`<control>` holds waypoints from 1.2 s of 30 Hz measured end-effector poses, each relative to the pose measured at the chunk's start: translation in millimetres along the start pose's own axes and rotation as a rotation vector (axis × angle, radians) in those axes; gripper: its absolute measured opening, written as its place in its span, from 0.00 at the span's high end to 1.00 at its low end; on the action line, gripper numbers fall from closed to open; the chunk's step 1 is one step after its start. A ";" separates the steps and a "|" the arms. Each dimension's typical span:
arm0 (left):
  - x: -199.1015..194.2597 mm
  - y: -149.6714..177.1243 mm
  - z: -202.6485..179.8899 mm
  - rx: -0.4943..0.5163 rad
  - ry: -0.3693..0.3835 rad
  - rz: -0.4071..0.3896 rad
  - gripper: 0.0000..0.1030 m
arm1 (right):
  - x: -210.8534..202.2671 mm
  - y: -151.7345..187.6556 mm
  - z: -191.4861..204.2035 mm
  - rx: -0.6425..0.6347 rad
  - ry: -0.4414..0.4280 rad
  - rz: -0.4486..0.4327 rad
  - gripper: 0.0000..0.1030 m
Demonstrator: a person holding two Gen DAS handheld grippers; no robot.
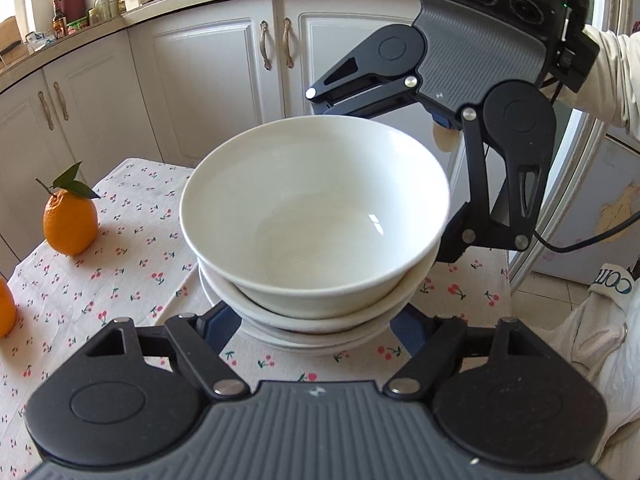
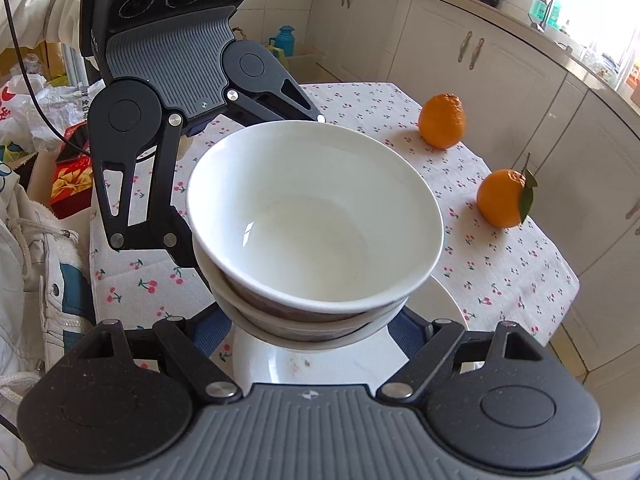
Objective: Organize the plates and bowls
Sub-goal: 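Carry the stacked bowls with the right gripper onto the white plate stack, then open the right gripper and withdraw it from the bowls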
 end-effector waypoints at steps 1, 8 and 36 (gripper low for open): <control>5.2 -2.7 0.8 0.004 0.006 0.000 0.22 | -0.2 4.0 -3.2 0.008 0.007 0.002 0.14; 32.6 -11.9 -0.6 0.019 0.034 0.013 0.22 | 1.3 28.0 -20.0 0.071 0.017 0.018 0.14; 42.5 -6.8 -6.3 0.031 -0.022 -0.009 0.06 | 3.3 50.0 -29.9 0.229 0.086 0.004 0.01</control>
Point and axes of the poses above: each gripper's, at about its wrist camera, not at the fingertips, and x roughly the way its jaws point, z to its left, y to its underside, the point moved 1 cm from there along x, roughly the way its jaws point, and after that the axes turned 5 degrees about -y, right-handed, at the moved point
